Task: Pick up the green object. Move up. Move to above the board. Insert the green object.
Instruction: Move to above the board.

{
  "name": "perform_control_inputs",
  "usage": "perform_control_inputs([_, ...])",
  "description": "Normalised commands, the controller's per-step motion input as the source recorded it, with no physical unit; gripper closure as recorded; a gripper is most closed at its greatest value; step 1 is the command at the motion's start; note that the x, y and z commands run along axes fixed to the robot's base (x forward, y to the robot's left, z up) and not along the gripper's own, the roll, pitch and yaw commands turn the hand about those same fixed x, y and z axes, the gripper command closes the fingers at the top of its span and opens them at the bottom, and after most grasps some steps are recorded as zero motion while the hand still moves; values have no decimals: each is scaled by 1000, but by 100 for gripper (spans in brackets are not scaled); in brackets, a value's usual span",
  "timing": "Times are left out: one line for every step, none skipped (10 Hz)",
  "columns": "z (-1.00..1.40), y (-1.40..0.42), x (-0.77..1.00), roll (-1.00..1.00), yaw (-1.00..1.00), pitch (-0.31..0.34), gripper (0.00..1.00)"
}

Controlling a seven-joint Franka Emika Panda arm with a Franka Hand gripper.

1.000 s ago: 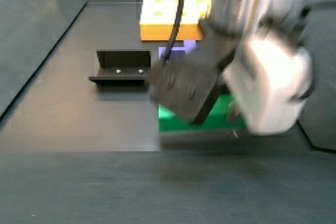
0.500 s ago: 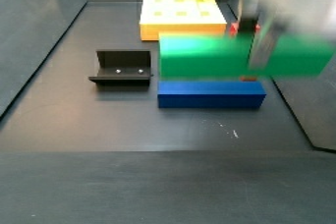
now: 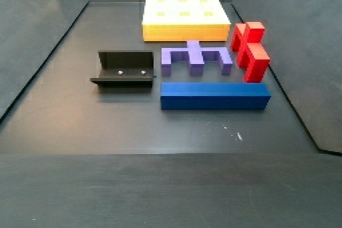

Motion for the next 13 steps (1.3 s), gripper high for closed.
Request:
perform_control_inputs([172, 4, 24, -5, 1, 74, 100])
perform_control_inputs([138, -1400, 185, -1, 1000, 30, 100])
perform_control_inputs([123, -1400, 183, 4, 1000, 28, 100])
perform_control_inputs([124, -1400, 172, 11, 1000, 22, 100])
perform_control_inputs([124, -1400, 170, 4, 1000, 20, 100])
perform_control_inputs([126, -1400, 178, 10, 1000, 25, 100])
perform_control_inputs([128, -1400, 175, 10, 1000, 26, 100])
perform_control_inputs([137, -1400, 175, 9, 1000, 26, 100])
perform_control_inputs([140, -1400, 176, 13, 1000, 29, 100])
perform_control_inputs([146, -1400, 183, 15, 1000, 37, 100])
perform_control_inputs([149, -1400, 193, 12, 1000, 45, 100])
perform_control_inputs([148, -1400, 217, 24, 1000, 61, 100])
perform_control_inputs([153, -1400, 243, 23, 1000, 74, 100])
